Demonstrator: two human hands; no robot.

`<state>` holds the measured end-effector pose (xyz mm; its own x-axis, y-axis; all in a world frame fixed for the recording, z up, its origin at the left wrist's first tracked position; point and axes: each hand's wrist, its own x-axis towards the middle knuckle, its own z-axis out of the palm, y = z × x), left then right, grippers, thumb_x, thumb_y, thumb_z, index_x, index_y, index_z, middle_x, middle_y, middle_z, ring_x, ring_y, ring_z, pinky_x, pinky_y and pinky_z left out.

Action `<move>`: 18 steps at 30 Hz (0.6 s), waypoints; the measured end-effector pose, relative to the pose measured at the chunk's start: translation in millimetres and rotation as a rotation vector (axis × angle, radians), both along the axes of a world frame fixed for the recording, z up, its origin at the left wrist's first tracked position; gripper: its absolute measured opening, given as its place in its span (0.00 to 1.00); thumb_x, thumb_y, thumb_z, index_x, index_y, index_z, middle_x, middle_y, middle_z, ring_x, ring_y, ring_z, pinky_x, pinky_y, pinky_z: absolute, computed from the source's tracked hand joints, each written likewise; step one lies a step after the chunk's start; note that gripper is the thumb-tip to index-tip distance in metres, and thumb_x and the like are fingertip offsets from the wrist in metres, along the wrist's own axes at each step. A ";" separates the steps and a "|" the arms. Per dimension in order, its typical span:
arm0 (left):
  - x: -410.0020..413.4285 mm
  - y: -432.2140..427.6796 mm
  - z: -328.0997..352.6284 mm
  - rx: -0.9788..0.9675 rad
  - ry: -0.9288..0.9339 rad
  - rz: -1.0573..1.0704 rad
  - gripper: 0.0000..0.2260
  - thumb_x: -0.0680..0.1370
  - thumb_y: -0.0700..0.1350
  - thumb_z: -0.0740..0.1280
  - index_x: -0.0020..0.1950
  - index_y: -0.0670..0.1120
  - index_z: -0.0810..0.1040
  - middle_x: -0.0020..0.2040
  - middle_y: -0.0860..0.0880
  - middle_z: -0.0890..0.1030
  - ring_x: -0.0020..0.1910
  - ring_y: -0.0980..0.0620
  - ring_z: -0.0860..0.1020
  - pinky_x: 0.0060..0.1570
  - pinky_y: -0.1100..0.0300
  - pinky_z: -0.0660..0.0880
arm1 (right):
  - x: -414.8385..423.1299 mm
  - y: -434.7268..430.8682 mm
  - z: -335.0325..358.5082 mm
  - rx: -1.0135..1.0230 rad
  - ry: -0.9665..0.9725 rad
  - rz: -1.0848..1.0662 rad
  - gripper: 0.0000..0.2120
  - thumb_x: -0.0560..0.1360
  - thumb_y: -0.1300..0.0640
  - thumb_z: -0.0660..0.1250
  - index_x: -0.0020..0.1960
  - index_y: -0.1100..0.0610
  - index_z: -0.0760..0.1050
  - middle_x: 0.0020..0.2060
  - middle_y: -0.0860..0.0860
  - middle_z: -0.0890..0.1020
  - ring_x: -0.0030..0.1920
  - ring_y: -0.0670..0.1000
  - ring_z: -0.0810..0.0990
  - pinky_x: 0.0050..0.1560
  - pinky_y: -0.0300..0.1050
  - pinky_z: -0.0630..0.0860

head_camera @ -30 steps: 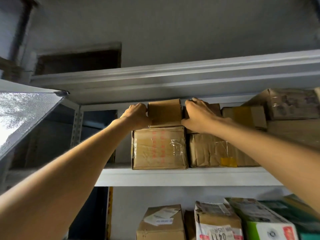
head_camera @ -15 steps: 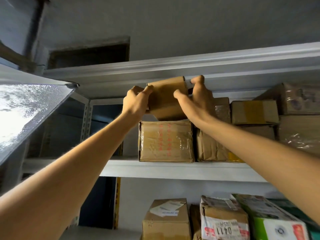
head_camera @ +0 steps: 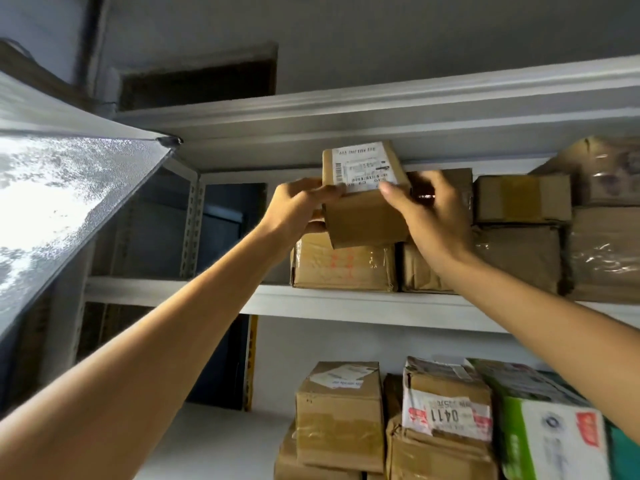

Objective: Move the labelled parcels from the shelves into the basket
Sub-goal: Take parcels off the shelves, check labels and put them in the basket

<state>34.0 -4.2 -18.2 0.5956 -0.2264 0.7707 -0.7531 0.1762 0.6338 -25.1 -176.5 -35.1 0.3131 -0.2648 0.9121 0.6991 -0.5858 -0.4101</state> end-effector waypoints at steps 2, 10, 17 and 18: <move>4.6 3.6 -14.0 -0.013 -0.074 -0.052 0.30 0.68 0.42 0.75 0.69 0.43 0.72 0.58 0.45 0.81 0.55 0.49 0.81 0.50 0.56 0.80 | -1.6 -4.7 -9.7 -0.055 0.044 0.040 0.26 0.75 0.48 0.70 0.70 0.52 0.69 0.52 0.40 0.76 0.48 0.34 0.73 0.43 0.22 0.68; 3.1 -6.4 -37.4 -0.007 -0.198 -0.107 0.39 0.69 0.29 0.71 0.74 0.54 0.63 0.61 0.45 0.77 0.60 0.47 0.78 0.47 0.56 0.80 | 3.1 -18.6 -27.6 -0.245 0.116 0.071 0.43 0.74 0.58 0.72 0.79 0.51 0.48 0.71 0.48 0.70 0.67 0.43 0.68 0.65 0.41 0.69; -5.5 -4.2 -45.8 -0.039 -0.284 -0.021 0.37 0.71 0.34 0.73 0.75 0.53 0.62 0.62 0.47 0.78 0.60 0.49 0.79 0.49 0.51 0.81 | -2.1 -22.8 -30.1 -0.286 0.070 0.088 0.44 0.73 0.62 0.72 0.79 0.50 0.48 0.58 0.32 0.68 0.52 0.22 0.69 0.49 0.20 0.69; -6.8 -5.1 -46.2 -0.042 -0.299 -0.013 0.37 0.71 0.34 0.73 0.75 0.53 0.62 0.61 0.48 0.78 0.59 0.49 0.79 0.48 0.52 0.81 | -3.1 -22.3 -31.4 -0.286 0.068 0.087 0.44 0.73 0.62 0.72 0.78 0.49 0.48 0.59 0.34 0.70 0.53 0.24 0.70 0.49 0.21 0.70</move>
